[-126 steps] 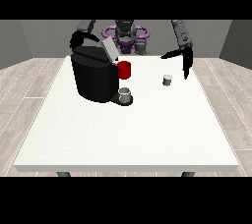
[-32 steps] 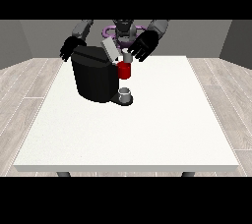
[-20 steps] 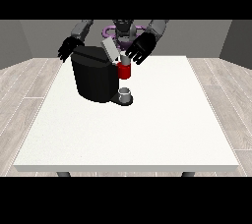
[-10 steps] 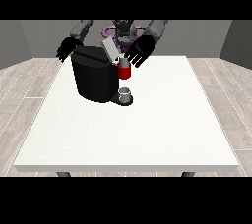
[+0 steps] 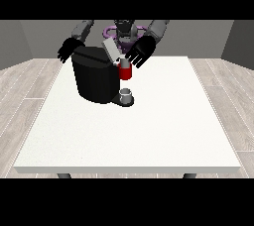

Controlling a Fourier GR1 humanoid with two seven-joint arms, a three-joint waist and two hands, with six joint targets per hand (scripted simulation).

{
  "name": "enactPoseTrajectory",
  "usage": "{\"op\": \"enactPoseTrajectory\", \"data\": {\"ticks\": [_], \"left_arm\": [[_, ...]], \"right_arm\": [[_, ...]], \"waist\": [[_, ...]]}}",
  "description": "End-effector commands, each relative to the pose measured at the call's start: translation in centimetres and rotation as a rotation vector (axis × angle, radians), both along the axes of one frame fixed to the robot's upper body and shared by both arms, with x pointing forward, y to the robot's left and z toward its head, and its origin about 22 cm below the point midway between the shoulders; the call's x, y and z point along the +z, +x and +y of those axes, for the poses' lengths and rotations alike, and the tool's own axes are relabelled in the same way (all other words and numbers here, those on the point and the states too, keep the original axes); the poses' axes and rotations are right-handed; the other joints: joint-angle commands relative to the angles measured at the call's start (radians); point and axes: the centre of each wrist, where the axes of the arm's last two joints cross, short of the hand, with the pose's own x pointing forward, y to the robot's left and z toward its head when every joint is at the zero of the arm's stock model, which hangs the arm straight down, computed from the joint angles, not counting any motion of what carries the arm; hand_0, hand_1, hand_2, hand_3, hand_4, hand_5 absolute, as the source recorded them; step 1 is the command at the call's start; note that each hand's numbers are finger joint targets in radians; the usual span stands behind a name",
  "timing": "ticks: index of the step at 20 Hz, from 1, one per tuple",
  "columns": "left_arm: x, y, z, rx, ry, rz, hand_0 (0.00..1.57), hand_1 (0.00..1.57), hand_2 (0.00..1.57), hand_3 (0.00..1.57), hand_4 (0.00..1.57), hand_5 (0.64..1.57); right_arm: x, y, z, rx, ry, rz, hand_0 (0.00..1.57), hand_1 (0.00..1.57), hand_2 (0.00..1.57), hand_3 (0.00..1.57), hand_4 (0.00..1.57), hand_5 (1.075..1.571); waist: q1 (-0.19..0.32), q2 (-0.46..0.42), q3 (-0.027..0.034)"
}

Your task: Insert the coffee pod into the coffee machine and close the lid

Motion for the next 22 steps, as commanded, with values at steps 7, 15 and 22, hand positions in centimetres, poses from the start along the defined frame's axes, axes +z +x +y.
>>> {"op": "enactPoseTrajectory", "data": {"ticks": [7,15,22], "left_arm": [[-0.9,-0.1,-0.8,-0.024,0.041,0.016,1.12,1.12,1.16,0.99,0.44,1.571],[1.2,-0.3,2.4,0.011,0.063,-0.011,1.07,1.07,1.12,0.97,0.36,1.571],[0.4,0.0,-0.1,-0.055,0.155,-0.011,0.00,0.00,0.00,0.00,0.00,1.571]], "right_arm": [[0.0,0.8,-3.6,-0.043,0.026,0.012,0.00,0.00,0.00,0.00,0.40,1.571],[-0.1,-0.5,-0.7,0.011,-0.011,-0.003,0.00,0.00,0.00,0.00,0.43,1.571],[1.0,0.6,1.3,-0.011,0.001,-0.041,0.00,0.00,0.00,0.00,0.46,1.571]], "waist": [[0.028,0.010,-0.0012],[-0.010,0.002,-0.0017],[0.001,0.039,-0.0017]]}}
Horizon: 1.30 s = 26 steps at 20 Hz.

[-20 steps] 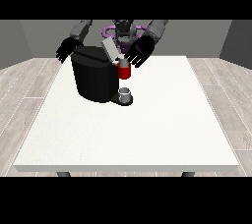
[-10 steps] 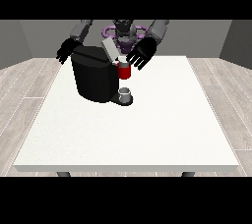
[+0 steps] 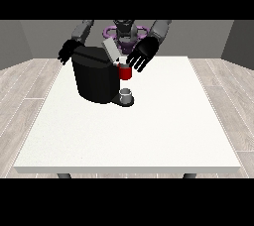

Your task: Insert the coffee pod into the coffee machine and close the lid

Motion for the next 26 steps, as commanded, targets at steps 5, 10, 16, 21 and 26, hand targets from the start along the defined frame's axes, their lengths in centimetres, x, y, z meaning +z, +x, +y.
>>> {"op": "enactPoseTrajectory", "data": {"ticks": [5,10,16,21,26], "left_arm": [[-2.6,-0.2,0.0,-0.015,0.074,0.065,0.00,0.00,0.00,0.00,0.00,1.571],[-2.1,-0.1,-0.2,-0.028,0.071,0.098,0.00,0.00,0.00,0.00,0.00,1.571],[-2.3,-0.2,-1.2,-0.051,0.060,0.101,0.00,0.00,0.00,0.00,0.00,1.571],[-6.1,-0.8,-1.5,-0.052,-0.006,0.154,0.00,0.00,0.00,0.00,0.00,1.571],[-9.0,-1.2,-0.2,-0.030,-0.349,0.207,0.00,0.00,0.00,0.00,0.00,1.571]], "right_arm": [[-3.1,-1.6,-1.8,-0.008,0.000,0.047,0.00,0.00,0.00,0.00,0.44,1.571],[0.0,0.3,-1.3,-0.049,0.005,0.082,0.00,0.00,0.00,0.00,0.34,1.571],[-3.5,-1.3,-2.1,-0.075,-0.017,0.091,0.00,0.00,0.00,0.00,0.42,1.571],[-5.5,-2.9,-3.1,-0.098,0.014,0.140,0.00,0.00,0.00,0.00,0.43,1.571],[-6.0,-3.7,-2.8,-0.131,0.043,0.202,0.00,0.00,0.00,0.00,0.43,1.571]], "waist": [[0.008,-0.027,-0.0008],[0.033,-0.073,-0.0013],[0.060,-0.105,-0.0011],[0.100,-0.176,-0.0010],[0.144,-0.253,-0.0020]]}}
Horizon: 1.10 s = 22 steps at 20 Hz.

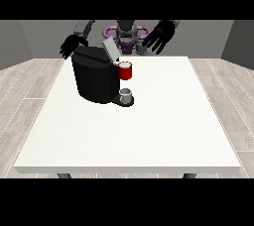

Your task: Insert the coffee pod into the coffee machine and close the lid

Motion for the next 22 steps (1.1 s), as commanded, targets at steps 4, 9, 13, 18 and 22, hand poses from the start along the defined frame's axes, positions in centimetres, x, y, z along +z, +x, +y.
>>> {"op": "enactPoseTrajectory", "data": {"ticks": [4,9,13,18,22], "left_arm": [[-9.6,-2.5,-2.0,0.026,-0.470,0.116,0.00,0.00,0.00,0.00,0.24,1.571],[-14.6,-5.3,-0.3,0.047,-0.601,0.208,0.00,0.00,0.00,0.00,0.00,1.571],[-16.2,-6.6,2.2,0.117,-0.674,0.238,0.00,0.00,0.00,0.00,0.23,1.571],[-19.6,-9.0,1.0,0.124,-0.752,0.338,0.00,0.00,0.00,0.00,0.00,1.571],[-19.9,-9.7,-1.3,0.114,-0.804,0.334,0.00,0.00,0.00,0.00,0.00,1.571]], "right_arm": [[-2.2,-2.6,-3.8,-0.087,0.010,0.110,0.00,0.00,0.00,0.00,0.37,1.571],[-3.7,-5.1,-4.0,-0.049,-0.058,0.113,0.00,0.00,0.00,0.00,0.43,1.571],[0.8,-2.5,-1.9,0.053,-0.070,0.070,0.00,0.00,0.00,0.00,0.35,1.571],[1.9,-2.2,-1.5,0.113,-0.092,0.019,0.00,0.00,0.00,0.00,0.00,1.571],[4.1,-1.0,-3.4,0.152,-0.093,-0.006,0.00,0.00,0.00,0.00,0.00,1.571]], "waist": [[0.090,-0.150,-0.0005],[0.144,-0.254,-0.0001],[0.135,-0.288,-0.0009],[0.206,-0.339,0.0002],[0.244,-0.326,0.0006]]}}
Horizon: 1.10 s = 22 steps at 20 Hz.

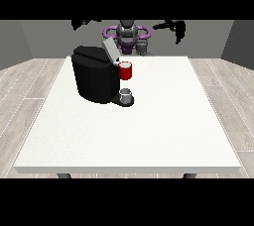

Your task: Insert the coffee pod into the coffee machine and close the lid

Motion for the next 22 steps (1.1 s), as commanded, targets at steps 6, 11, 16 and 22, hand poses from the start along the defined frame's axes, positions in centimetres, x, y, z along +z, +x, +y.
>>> {"op": "enactPoseTrajectory", "data": {"ticks": [6,11,16,22], "left_arm": [[0.0,-1.7,-1.4,-0.014,-0.116,-0.050,0.00,0.00,0.00,0.00,0.00,1.571],[1.1,-2.7,-0.4,-0.015,-0.108,-0.067,0.00,0.00,0.00,0.00,0.11,1.571],[-0.1,-5.3,0.4,0.043,-0.119,-0.027,0.00,0.00,0.00,0.00,0.00,1.571],[2.8,-5.3,0.0,0.023,-0.142,-0.108,0.00,0.00,0.00,0.00,0.00,1.571]], "right_arm": [[3.2,2.7,0.2,0.113,-0.050,-0.084,0.00,0.00,0.00,0.00,0.00,1.571],[5.0,4.0,1.6,0.165,-0.061,-0.106,0.00,0.00,0.00,0.00,0.16,1.571],[1.9,2.5,2.9,0.200,-0.037,-0.034,0.00,0.00,0.00,0.00,0.00,1.571],[4.5,6.6,0.9,0.143,-0.015,-0.090,0.00,0.00,0.00,0.00,0.00,1.571]], "waist": [[0.083,0.073,0.0005],[0.089,0.101,0.0005],[0.085,0.090,0.0005],[0.113,0.200,0.0005]]}}
